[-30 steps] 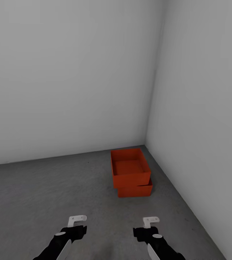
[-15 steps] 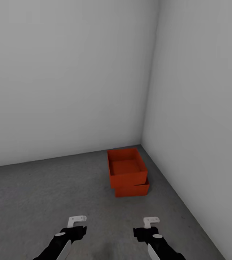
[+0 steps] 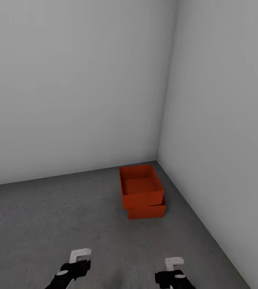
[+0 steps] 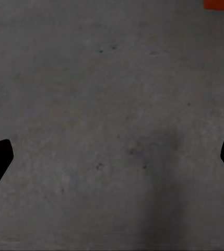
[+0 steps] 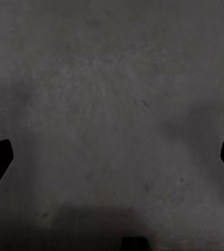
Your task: Move the two storage containers from the living room to the garage. In the garage, place one container on the floor and stack the other container on top of it (either order is fine).
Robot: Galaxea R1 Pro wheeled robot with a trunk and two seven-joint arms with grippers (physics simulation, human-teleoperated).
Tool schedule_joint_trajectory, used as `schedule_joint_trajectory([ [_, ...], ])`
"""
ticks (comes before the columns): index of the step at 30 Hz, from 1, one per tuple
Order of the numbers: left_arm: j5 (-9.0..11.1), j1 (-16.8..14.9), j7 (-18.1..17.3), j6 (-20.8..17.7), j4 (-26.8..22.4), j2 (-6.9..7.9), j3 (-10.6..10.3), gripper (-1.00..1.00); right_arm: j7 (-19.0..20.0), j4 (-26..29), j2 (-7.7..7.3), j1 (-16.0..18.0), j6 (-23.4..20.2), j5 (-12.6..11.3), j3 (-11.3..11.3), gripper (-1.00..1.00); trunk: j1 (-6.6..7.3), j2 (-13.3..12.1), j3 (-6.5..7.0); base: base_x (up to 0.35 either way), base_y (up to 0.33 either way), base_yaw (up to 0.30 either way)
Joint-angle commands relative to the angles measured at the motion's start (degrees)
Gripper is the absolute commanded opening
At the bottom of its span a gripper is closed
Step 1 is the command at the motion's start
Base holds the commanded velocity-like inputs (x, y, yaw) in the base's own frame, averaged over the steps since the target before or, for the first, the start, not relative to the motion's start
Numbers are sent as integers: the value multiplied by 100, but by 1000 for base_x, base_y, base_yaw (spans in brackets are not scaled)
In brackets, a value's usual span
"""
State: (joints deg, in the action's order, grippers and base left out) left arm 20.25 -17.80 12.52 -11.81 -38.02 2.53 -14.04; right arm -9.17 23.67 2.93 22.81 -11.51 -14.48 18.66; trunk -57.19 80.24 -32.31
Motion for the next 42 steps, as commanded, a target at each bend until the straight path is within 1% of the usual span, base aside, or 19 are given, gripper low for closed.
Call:
schedule_joint_trajectory([
  [1, 58, -4, 57, 20, 129, 13, -47, 100, -50, -90, -6, 4, -28, -55, 50, 100, 0, 3, -5, 0, 0, 0],
  [2, 58, -4, 57, 57, 268, 16, -47, 100, -50, -186, -11, 4, -27, -55, 50, 100, 0, 3, -5, 0, 0, 0],
  [3, 58, -4, 57, 117, 565, 21, -47, 100, -50, -390, -30, 4, -7, -55, 51, 100, 0, 3, -5, 0, 0, 0],
  [6, 58, -4, 57, 170, 1041, 24, -47, 100, -50, -735, -51, 0, 98, -55, 55, 100, 0, 3, -5, 0, 0, 0],
  [7, 58, -4, 57, 192, 1356, 26, -47, 100, -50, -1001, -59, -2, 212, -55, 56, 100, 0, 3, -5, 0, 0, 0],
  [10, 59, -4, 61, 208, 1794, 27, -46, 100, -50, -1417, -66, -10, 420, -55, 62, 100, 0, 3, -5, 0, 0, 0],
  [11, 60, -4, 59, 215, 2072, 31, -46, 100, -50, -1685, -68, -14, 552, -55, 64, 100, 0, 3, -5, 0, 0, 0],
  [14, 60, -4, 58, 219, 2478, 41, -50, 100, -50, -2062, -71, -28, 690, -55, 65, 100, 0, 3, -5, 0, 0, 0],
  [15, 59, -4, 58, 220, 2746, 46, -55, 100, -50, -2274, -72, -40, 742, -55, 66, 100, 0, 3, -5, 0, 0, 0],
  [18, 59, -4, 58, 221, 3112, 50, -59, 100, -50, -2465, -73, -118, 787, -55, 67, 100, 0, 3, -5, 0, 0, 0],
  [19, 55, -4, 58, 220, 3284, 52, -61, 100, -50, -2538, -73, -197, 803, -55, 67, 100, 0, 3, -5, 0, 0, 0],
  [23, 51, -4, 62, 194, 3496, 75, -63, 100, -50, -2625, -74, -398, 818, -57, 67, 100, 0, 3, -5, 0, 0, 0],
  [27, 53, -4, 63, 194, 3566, 97, -64, 100, -50, -2655, -73, -517, 822, -59, 67, 100, 0, 3, -5, 0, 0, 0],
  [42, 58, -4, 64, 213, 3591, 107, -65, 100, -41, -2666, -73, -601, 834, -78, 67, 100, 0, 3, -5, 0, 0, 0],
])
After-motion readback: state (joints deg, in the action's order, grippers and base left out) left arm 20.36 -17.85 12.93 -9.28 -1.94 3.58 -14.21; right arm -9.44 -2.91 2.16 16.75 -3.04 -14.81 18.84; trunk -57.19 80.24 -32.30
